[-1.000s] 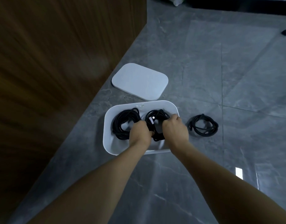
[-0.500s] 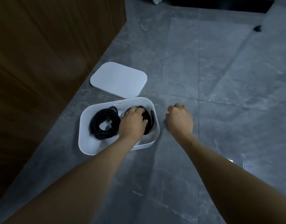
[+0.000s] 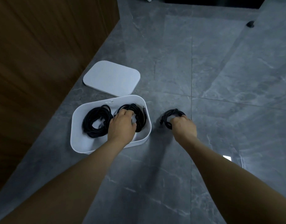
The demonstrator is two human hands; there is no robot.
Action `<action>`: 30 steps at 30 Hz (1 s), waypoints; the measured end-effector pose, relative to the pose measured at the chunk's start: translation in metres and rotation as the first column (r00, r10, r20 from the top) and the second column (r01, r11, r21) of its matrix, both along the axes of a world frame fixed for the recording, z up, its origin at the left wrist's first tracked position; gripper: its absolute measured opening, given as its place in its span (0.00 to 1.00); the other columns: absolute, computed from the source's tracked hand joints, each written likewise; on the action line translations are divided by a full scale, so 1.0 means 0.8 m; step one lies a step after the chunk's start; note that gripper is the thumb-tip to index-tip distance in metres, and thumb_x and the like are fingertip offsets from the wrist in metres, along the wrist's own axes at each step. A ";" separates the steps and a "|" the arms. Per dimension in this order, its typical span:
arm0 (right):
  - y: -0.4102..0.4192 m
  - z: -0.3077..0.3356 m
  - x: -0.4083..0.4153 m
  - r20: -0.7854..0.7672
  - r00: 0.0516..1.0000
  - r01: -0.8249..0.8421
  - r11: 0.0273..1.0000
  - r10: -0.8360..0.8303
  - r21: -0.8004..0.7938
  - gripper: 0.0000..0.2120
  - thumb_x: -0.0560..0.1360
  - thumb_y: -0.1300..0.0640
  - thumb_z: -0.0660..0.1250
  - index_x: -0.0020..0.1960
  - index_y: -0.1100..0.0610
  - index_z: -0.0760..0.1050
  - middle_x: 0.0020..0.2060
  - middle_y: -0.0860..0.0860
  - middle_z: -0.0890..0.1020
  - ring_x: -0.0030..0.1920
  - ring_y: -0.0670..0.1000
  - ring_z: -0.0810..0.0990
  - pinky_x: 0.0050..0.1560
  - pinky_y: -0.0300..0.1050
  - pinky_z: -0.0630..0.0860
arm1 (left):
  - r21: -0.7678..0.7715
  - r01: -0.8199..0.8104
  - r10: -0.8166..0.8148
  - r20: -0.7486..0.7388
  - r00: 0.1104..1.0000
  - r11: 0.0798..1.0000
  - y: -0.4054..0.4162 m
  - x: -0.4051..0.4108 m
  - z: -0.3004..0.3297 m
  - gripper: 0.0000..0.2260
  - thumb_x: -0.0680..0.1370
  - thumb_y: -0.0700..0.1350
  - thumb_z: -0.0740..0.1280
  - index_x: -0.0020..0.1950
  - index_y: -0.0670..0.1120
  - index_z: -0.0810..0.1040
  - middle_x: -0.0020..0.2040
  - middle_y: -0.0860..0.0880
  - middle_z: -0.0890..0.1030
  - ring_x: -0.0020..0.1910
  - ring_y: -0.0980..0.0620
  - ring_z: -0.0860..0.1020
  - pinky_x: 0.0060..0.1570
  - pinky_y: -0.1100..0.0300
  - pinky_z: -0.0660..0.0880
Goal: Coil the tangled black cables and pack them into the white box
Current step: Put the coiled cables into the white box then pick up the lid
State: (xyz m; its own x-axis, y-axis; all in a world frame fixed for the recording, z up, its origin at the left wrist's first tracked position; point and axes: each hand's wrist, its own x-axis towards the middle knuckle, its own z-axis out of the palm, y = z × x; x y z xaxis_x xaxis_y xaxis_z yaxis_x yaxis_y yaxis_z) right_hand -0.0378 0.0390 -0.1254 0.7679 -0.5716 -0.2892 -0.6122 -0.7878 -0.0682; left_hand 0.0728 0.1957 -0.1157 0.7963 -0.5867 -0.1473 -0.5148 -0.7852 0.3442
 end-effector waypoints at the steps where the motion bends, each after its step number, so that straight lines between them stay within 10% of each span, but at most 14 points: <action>1: 0.001 0.006 0.002 0.018 0.999 0.039 0.999 -0.039 0.012 0.14 0.75 0.71 0.58 0.57 0.61 0.75 0.55 0.58 0.77 0.61 0.57 0.72 0.49 0.47 0.70 | 0.001 0.002 -0.002 0.007 1.000 1.000 0.003 0.001 0.003 0.17 0.78 0.45 0.63 0.66 0.46 0.71 0.65 0.47 0.71 0.64 0.46 0.71 0.62 0.52 0.66; 13: 0.065 0.077 0.057 0.389 0.914 -0.129 0.992 0.118 0.003 0.08 0.77 0.61 0.62 0.55 0.59 0.76 0.52 0.54 0.78 0.60 0.54 0.70 0.43 0.48 0.71 | 0.064 0.007 -0.010 0.047 0.999 0.998 0.069 0.038 0.041 0.18 0.78 0.46 0.64 0.68 0.45 0.69 0.67 0.46 0.71 0.64 0.45 0.71 0.64 0.52 0.67; 30: 0.120 0.010 0.103 0.082 0.962 -0.259 0.966 0.259 -0.009 0.15 0.79 0.63 0.54 0.64 0.59 0.72 0.60 0.55 0.72 0.65 0.57 0.67 0.57 0.49 0.72 | 0.085 -0.020 0.020 -0.002 1.000 0.996 0.136 0.078 0.015 0.20 0.79 0.45 0.62 0.71 0.47 0.66 0.69 0.48 0.68 0.67 0.48 0.67 0.65 0.55 0.65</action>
